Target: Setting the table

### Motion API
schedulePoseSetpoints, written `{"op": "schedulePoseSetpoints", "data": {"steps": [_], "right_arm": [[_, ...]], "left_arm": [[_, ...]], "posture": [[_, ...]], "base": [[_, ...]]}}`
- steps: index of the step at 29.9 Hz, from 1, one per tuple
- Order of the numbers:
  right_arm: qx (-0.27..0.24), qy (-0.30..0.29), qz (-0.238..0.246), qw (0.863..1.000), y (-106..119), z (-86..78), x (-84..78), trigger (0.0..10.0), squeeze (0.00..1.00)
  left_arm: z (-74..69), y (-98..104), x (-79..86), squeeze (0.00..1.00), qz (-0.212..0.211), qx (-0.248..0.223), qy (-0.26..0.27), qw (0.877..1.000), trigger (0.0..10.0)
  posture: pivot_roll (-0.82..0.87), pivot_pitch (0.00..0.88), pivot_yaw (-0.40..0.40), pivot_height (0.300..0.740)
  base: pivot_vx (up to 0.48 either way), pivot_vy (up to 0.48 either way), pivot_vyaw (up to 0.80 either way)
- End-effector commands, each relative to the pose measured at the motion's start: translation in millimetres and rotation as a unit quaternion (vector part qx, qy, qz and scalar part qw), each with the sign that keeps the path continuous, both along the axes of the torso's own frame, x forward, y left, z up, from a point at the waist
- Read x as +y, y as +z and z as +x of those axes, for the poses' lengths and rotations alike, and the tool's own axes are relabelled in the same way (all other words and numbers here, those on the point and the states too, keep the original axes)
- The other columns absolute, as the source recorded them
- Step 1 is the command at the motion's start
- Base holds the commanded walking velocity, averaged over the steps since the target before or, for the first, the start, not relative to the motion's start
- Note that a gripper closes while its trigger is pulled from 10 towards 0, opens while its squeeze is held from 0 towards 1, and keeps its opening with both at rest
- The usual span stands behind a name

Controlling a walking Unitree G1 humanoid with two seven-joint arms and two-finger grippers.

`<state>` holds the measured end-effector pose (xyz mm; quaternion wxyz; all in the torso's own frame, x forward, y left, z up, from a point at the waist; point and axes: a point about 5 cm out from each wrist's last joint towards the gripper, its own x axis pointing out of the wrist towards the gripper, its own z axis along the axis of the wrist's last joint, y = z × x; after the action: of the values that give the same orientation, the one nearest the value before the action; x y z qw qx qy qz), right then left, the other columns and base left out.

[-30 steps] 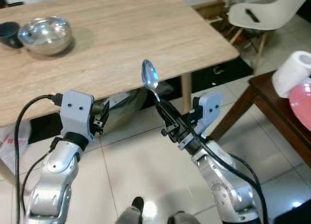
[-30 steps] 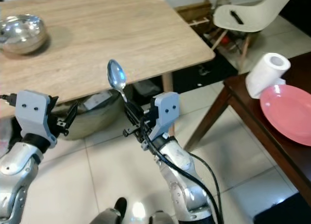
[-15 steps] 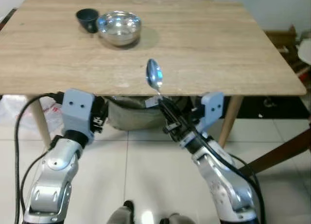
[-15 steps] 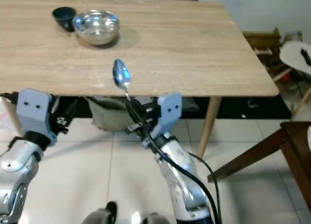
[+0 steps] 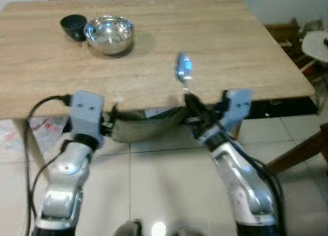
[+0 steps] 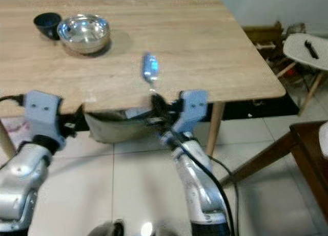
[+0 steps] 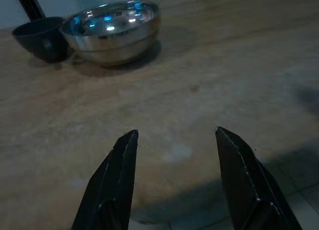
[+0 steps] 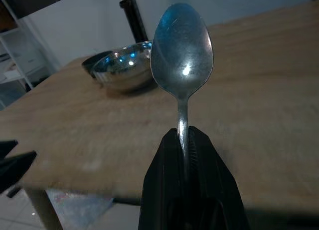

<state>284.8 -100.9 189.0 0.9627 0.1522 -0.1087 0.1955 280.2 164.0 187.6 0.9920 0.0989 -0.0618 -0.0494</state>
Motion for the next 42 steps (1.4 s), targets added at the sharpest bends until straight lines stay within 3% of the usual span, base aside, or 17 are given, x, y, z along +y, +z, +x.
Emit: {"op": "schedulePoseSetpoints", "data": {"steps": [1, 13, 19, 22, 25, 27, 28, 33, 36, 39, 40, 42], "right_arm": [[-0.002, 0.014, 0.003, 1.000, 0.8, -0.7, 8.2, 10.0, 0.00], [-0.009, 0.027, -0.001, 1.000, 2.7, -0.6, 11.9, 10.0, 0.00], [-0.009, 0.028, -0.003, 1.000, 2.5, -0.5, 11.9, 10.0, 0.00], [-0.006, 0.026, -0.007, 1.000, 1.9, -0.4, 10.5, 10.0, 0.00], [0.014, 0.009, -0.031, 0.999, -2.3, 2.1, 7.1, 10.0, 0.00], [0.018, 0.004, -0.040, 0.999, -3.4, 2.8, 6.0, 10.0, 0.00], [0.037, 0.008, -0.037, 0.999, -5.2, 2.6, 7.4, 10.0, 0.00], [0.071, 0.033, -0.024, 0.997, -3.3, 4.0, 22.0, 10.0, 0.00], [0.079, 0.033, -0.032, 0.996, -3.0, 11.7, 31.1, 10.0, 0.00], [0.114, 0.034, -0.032, 0.992, -6.6, 22.4, 41.8, 10.0, 0.00], [0.146, 0.029, -0.033, 0.988, -11.3, 35.6, 53.8, 10.0, 0.00], [0.155, 0.026, -0.034, 0.987, -12.9, 40.1, 57.6, 10.0, 0.00]], "left_arm": [[-0.8, -6.1, 6.1, 0.00, 0.007, 0.011, 0.012, 1.000, 10.0], [-4.7, -5.9, 3.0, 0.00, 0.018, 0.000, 0.005, 1.000, 10.0], [-10.5, -1.5, 4.0, 0.00, 0.047, -0.023, -0.002, 0.999, 10.0], [-14.8, 5.1, 5.3, 0.00, 0.044, -0.024, -0.025, 0.998, 10.0], [-25.2, 15.6, 4.7, 0.00, 0.042, -0.017, -0.098, 0.994, 10.0], [-27.9, 17.7, 4.8, 0.00, 0.045, -0.014, -0.114, 0.992, 10.0], [-33.8, 23.9, 7.2, 0.00, 0.055, -0.008, -0.150, 0.987, 10.0], [-41.5, 34.4, 12.3, 0.00, 0.088, 0.003, -0.218, 0.972, 10.0], [-41.1, 35.3, 16.2, 0.00, 0.081, 0.016, -0.236, 0.968, 10.0], [-37.1, 33.6, 25.5, 0.00, 0.069, 0.030, -0.232, 0.970, 10.0], [-35.4, 30.6, 32.5, 0.00, 0.063, 0.047, -0.240, 0.968, 10.0], [-35.4, 29.7, 33.9, 0.00, 0.063, 0.055, -0.246, 0.966, 10.0]], "posture": [[-0.06, 0.111, 0.040, 0.740], [-0.06, 0.112, 0.039, 0.740], [-0.06, 0.116, 0.039, 0.740], [-0.05, 0.117, 0.039, 0.740], [-0.05, 0.118, 0.034, 0.740], [-0.05, 0.118, 0.034, 0.740], [-0.04, 0.120, 0.031, 0.740], [-0.04, 0.117, 0.031, 0.740], [-0.04, 0.115, 0.030, 0.740], [-0.04, 0.112, 0.027, 0.740], [-0.02, 0.111, 0.015, 0.740], [-0.02, 0.111, 0.015, 0.740]], "base": [[0.469, 0.000, 0.00], [0.469, 0.000, 0.00], [0.425, 0.000, 0.00], [0.104, 0.000, 0.00], [0.000, 0.000, 0.00], [0.000, 0.000, 0.00], [0.000, 0.000, 0.00], [0.000, 0.000, 0.00], [0.000, 0.000, 0.00], [0.000, 0.000, 0.00], [0.000, 0.000, 0.00], [0.000, 0.000, 0.00]]}}
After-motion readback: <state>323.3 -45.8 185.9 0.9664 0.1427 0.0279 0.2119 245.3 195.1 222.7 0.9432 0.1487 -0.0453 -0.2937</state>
